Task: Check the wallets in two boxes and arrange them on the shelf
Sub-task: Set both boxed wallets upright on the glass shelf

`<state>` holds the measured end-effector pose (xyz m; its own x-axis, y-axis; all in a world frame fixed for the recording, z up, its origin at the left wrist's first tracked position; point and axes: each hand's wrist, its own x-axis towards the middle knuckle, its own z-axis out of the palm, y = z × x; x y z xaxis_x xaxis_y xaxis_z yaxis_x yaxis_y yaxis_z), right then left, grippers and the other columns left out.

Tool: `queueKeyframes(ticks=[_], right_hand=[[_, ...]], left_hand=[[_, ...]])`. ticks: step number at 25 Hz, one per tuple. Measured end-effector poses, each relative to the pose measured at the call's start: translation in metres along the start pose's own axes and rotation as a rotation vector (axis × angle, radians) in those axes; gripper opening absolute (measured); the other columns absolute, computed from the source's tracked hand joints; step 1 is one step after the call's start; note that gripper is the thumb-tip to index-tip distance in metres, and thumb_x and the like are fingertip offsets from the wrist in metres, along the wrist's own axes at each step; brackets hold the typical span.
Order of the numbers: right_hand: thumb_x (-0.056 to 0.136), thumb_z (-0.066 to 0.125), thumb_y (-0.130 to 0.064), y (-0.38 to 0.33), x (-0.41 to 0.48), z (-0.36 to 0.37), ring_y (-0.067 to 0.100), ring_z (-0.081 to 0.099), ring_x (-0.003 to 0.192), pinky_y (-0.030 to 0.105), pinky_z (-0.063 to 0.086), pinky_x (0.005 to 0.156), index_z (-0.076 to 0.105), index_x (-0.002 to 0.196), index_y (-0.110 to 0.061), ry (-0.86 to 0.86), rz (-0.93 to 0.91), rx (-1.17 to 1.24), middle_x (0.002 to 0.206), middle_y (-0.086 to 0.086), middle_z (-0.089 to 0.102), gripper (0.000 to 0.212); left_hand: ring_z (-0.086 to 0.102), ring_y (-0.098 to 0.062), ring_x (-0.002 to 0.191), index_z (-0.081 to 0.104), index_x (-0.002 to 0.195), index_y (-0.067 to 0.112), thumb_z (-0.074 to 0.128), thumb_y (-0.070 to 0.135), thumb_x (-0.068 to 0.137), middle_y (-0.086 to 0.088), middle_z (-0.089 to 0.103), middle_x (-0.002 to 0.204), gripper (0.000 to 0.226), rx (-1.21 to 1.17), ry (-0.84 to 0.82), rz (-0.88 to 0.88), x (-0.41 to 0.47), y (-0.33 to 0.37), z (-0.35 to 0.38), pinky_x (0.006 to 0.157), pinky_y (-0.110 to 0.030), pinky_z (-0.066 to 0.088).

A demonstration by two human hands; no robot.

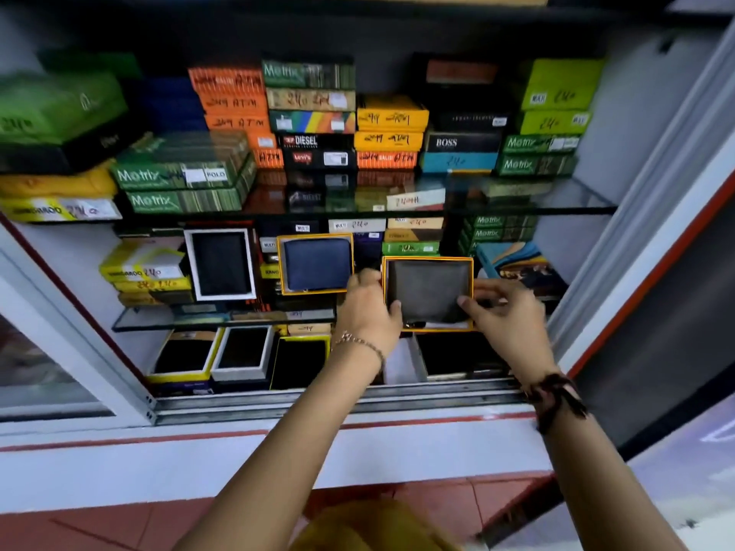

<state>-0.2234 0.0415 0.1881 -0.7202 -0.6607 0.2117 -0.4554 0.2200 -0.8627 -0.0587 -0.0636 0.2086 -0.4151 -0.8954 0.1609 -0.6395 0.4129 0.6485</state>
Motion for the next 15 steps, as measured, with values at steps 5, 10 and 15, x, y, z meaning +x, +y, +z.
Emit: queueKeyframes(ticks=[5, 10, 15], right_hand=[[0.083, 0.077, -0.02, 0.014, 0.074, 0.042, 0.019, 0.072, 0.081, 0.039, 0.059, 0.086, 0.069, 0.108, -0.011, 0.057, -0.008, -0.075, 0.104, 0.006, 0.077, 0.028], [0.086, 0.074, -0.02, 0.024, 0.098, 0.071, 0.02, 0.074, 0.082, 0.036, 0.059, 0.082, 0.066, 0.115, -0.012, 0.041, 0.03, -0.069, 0.112, 0.006, 0.076, 0.031], [0.09, 0.07, -0.02, 0.022, 0.109, 0.078, 0.018, 0.072, 0.088, 0.023, 0.046, 0.075, 0.064, 0.122, -0.012, 0.046, 0.03, -0.129, 0.116, 0.004, 0.074, 0.034]], left_hand=[[0.061, -0.036, 0.11, 0.043, 0.125, 0.005, 0.062, 0.017, 0.089, -0.015, 0.041, 0.138, 0.043, 0.039, -0.012, -0.073, 0.066, 0.013, 0.029, 0.088, -0.043, 0.051], [0.064, -0.038, 0.107, 0.043, 0.125, 0.004, 0.056, 0.007, 0.092, -0.016, 0.042, 0.136, 0.036, 0.056, 0.045, -0.137, 0.103, -0.001, 0.058, 0.084, -0.045, 0.052], [0.065, -0.037, 0.103, 0.042, 0.124, 0.003, 0.056, 0.005, 0.092, -0.016, 0.041, 0.135, 0.035, 0.064, 0.058, -0.174, 0.112, 0.001, 0.064, 0.078, -0.043, 0.053]])
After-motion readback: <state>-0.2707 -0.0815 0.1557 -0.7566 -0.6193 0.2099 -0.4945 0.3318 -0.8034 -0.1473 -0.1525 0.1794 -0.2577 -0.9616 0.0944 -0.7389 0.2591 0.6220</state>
